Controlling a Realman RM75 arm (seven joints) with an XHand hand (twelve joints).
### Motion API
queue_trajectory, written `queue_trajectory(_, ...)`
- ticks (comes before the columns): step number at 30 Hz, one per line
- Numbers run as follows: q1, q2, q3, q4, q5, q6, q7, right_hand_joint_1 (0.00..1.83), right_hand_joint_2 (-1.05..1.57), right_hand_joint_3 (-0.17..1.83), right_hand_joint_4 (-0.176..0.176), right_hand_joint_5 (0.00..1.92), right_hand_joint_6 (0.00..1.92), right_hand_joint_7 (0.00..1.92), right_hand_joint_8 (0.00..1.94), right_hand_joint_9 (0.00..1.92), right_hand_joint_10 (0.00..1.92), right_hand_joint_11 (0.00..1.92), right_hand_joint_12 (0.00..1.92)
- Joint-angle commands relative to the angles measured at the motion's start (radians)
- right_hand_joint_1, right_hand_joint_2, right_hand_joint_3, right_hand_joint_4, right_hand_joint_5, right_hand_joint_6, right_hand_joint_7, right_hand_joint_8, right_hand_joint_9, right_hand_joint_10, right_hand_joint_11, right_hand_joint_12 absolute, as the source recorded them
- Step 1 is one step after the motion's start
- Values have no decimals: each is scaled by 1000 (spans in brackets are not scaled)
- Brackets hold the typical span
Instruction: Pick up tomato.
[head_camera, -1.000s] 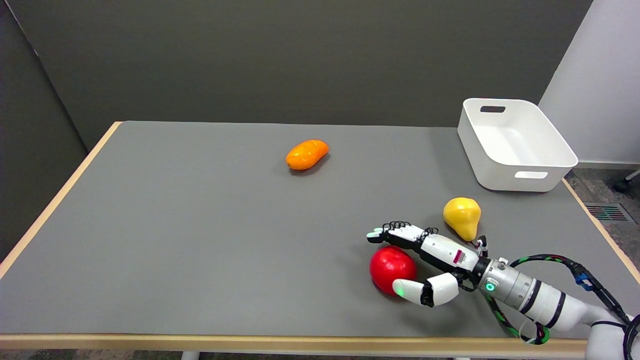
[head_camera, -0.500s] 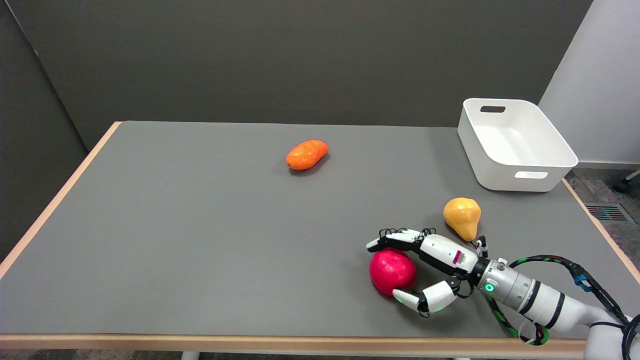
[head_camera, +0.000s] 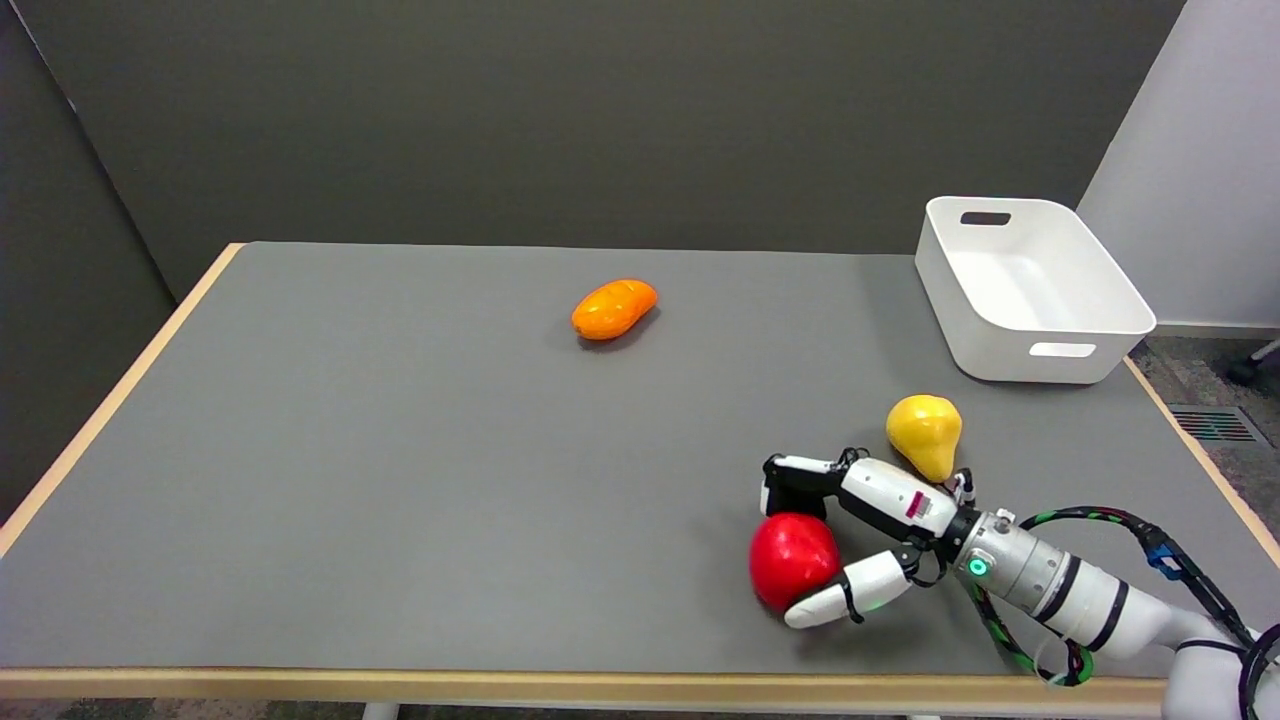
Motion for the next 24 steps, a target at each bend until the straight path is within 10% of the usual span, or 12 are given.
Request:
queue_trajectory(1,21,-5,30,-2,56,88,-5,1139,1203,278,-176,579,1619,624,1637,748,1632,661,1914)
queue_trajectory(24,394,38,121,-20,394,199,-93,1154,1141,377,-176,601,1607,652,1616,815,1659,705,1921)
